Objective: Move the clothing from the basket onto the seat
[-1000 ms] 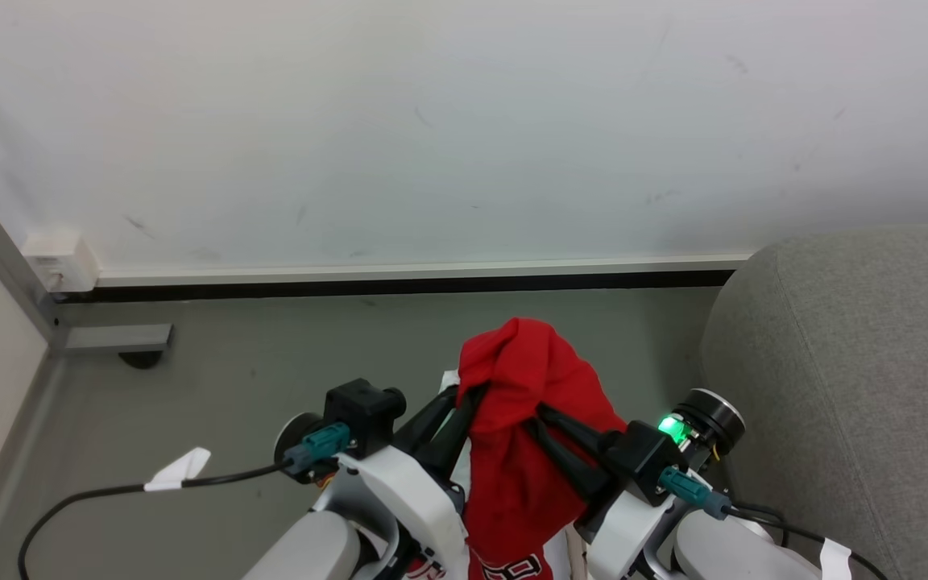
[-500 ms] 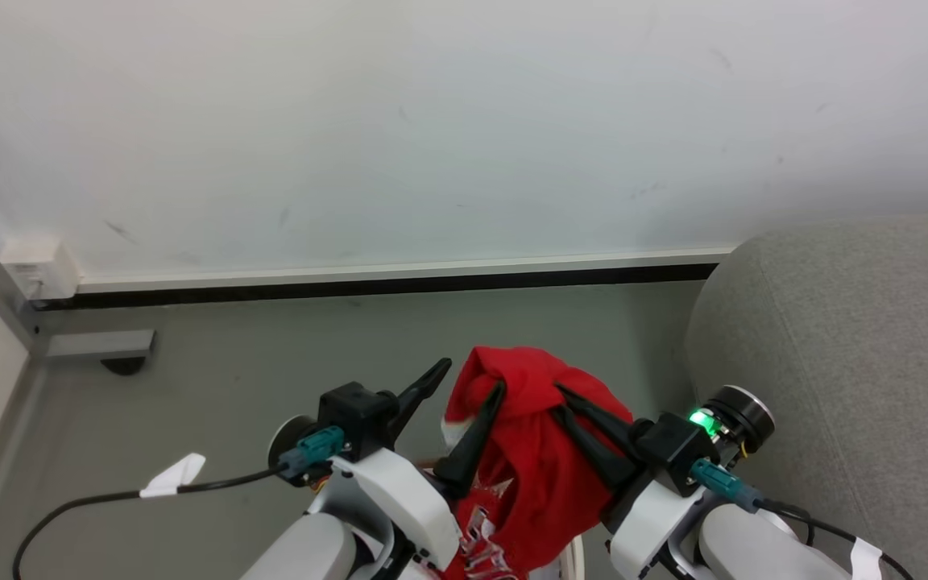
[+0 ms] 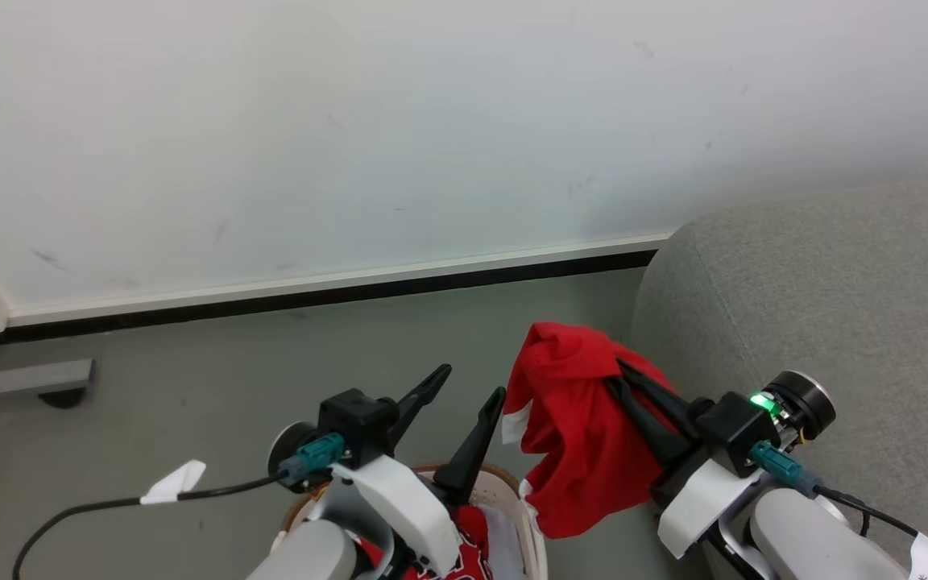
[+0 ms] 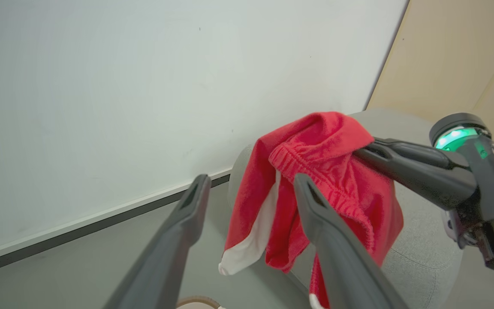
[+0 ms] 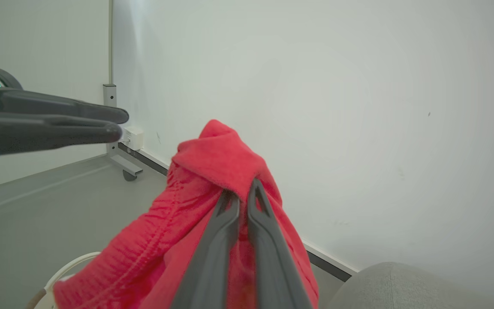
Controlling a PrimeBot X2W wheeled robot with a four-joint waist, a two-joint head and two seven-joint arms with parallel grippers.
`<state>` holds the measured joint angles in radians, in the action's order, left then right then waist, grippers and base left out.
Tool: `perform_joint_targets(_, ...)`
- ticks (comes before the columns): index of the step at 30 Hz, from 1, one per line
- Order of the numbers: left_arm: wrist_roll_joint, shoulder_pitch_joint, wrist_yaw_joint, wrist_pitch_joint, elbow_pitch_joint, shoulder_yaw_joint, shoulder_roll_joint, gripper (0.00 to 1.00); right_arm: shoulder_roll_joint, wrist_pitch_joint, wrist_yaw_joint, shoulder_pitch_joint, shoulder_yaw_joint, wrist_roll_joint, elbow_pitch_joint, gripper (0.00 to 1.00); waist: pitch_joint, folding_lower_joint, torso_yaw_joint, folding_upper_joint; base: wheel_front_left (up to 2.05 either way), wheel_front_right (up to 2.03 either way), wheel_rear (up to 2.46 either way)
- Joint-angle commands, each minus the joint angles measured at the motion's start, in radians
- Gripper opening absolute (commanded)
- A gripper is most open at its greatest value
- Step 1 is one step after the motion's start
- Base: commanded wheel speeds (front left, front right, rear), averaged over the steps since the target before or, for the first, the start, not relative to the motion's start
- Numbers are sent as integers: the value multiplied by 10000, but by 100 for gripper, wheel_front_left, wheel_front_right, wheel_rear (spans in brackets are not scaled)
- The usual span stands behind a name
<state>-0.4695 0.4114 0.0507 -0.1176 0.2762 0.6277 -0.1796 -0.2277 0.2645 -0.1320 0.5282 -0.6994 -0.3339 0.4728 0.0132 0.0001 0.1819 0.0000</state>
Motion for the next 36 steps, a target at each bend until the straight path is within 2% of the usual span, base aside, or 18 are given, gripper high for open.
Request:
perform_joint_targets(1,-176,-75,-34,-72,-58,15,-69,100,-96,-2,23,-123,87,113,-93,0,-16,-1,169,0,0,0,0)
perform_joint_targets(21,-238,-309,-79,-104,-346,344,7,100,-1065,-4,25,-623,1593,387,-710,0,-45,-1,2064,0,0,0,0)
perform_joint_targets(30,-115,-110,-151,16,-605,429,-120,100,-1027,-4,25,-749,2188,422,-876,0,-501,-1,2214,0,0,0,0)
perform_joint_targets(36,180,584,-135,396,-1162,419,-444,100,-942,-2,25,93,3692,595,-1080,0,-1994,-1,1855,0,0,0,0)
